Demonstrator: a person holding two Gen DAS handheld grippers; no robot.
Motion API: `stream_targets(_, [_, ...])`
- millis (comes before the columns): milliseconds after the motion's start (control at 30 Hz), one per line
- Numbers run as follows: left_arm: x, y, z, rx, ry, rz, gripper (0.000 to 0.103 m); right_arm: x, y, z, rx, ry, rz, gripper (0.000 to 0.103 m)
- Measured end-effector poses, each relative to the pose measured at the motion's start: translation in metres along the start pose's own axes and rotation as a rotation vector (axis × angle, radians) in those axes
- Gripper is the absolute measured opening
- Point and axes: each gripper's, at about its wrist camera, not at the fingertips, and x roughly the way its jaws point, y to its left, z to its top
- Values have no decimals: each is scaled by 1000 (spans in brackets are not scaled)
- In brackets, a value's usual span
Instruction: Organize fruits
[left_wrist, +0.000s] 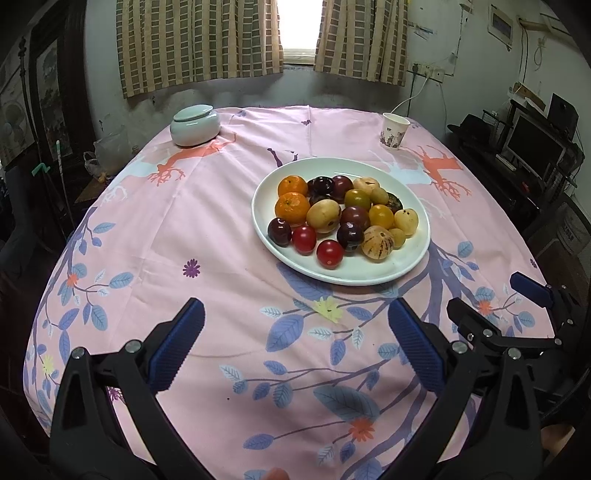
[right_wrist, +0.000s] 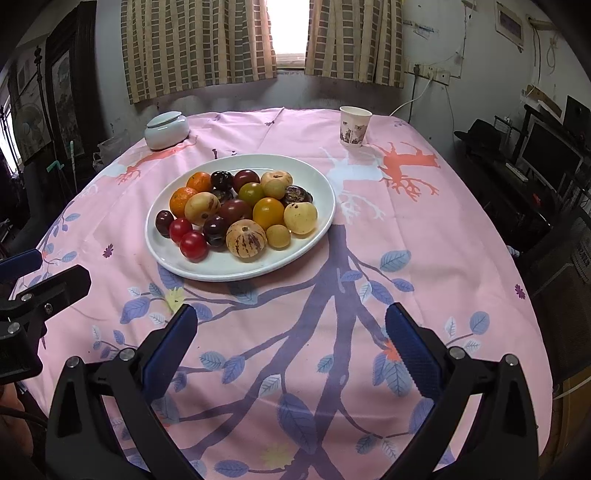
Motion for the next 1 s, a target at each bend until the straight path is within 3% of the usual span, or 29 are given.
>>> stream_targets(1000, [3, 2, -2, 15, 14, 7, 101, 0, 7, -3, -3, 1, 3, 102])
